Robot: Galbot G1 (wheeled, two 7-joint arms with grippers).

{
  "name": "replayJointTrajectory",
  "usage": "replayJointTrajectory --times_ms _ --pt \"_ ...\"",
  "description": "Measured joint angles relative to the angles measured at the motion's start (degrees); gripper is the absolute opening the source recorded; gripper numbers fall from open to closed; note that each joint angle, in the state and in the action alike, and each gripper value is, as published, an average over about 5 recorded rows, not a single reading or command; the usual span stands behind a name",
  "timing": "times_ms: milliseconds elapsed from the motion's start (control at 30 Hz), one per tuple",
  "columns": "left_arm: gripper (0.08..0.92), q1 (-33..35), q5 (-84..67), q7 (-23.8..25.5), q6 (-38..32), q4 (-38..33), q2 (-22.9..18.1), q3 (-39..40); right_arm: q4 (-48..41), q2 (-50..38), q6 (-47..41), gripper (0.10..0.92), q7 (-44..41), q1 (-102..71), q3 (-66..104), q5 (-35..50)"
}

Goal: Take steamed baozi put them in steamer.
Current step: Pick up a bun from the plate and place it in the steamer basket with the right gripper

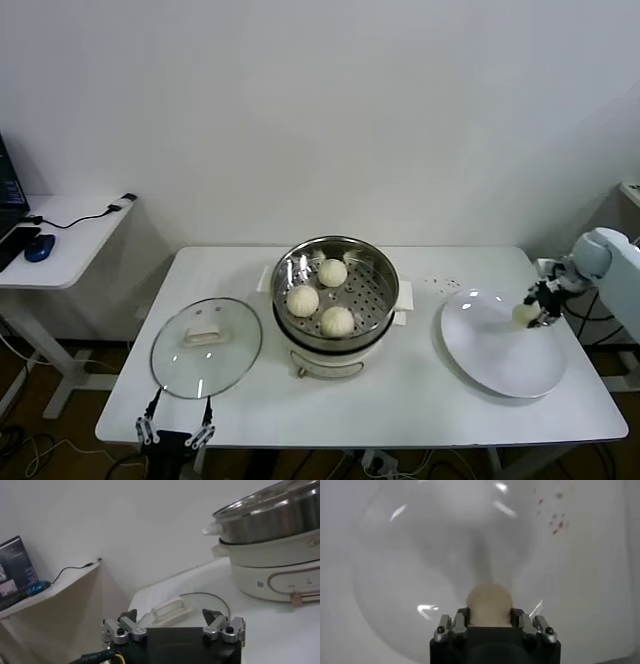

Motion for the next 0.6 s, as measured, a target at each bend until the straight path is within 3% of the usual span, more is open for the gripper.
replayJointTrajectory --times_ms 600 --pt "0.823 0.93 -1.94 -0.12 -0.96 0.73 0.0 0.36 16.79 10.58 -12.36 0.564 5.04 31.4 -33.9 35.24"
